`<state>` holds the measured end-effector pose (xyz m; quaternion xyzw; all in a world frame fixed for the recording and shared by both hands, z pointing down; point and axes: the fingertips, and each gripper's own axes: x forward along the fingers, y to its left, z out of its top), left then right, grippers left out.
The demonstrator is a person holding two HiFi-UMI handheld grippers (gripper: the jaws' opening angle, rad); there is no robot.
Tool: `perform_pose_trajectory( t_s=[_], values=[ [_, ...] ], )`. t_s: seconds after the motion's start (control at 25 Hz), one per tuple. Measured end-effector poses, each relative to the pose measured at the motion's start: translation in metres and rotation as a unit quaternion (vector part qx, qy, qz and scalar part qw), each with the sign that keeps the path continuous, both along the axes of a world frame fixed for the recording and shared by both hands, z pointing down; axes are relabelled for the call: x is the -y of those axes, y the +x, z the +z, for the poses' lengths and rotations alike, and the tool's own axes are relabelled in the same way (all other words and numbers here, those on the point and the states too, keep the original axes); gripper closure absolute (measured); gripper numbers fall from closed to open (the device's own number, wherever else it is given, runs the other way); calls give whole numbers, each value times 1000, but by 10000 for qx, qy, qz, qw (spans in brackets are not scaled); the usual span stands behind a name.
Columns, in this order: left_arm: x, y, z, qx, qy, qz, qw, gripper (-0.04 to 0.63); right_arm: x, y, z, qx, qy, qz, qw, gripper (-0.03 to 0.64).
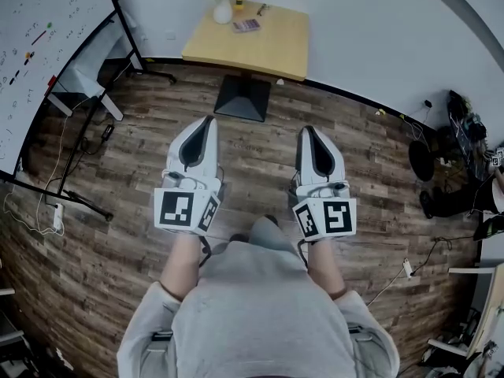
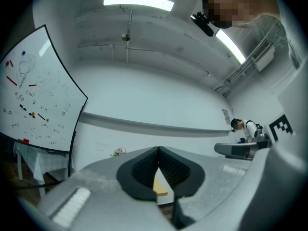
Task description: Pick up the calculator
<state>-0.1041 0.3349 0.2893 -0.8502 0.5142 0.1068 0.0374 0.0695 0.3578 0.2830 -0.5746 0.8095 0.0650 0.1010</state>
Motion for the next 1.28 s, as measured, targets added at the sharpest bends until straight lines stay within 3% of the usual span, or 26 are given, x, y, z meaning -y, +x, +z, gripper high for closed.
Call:
perform_pose_trajectory(
  t_s=[0.28,1.28],
  values=[
    [28,-4,5,-43,-37,-151,9999,591,28,4,5,-137,-78,42,9999,614],
    [215,24,-16,65,80,-423,9991,591,228,24,-19,-84,67,-345,9993,614]
  ],
)
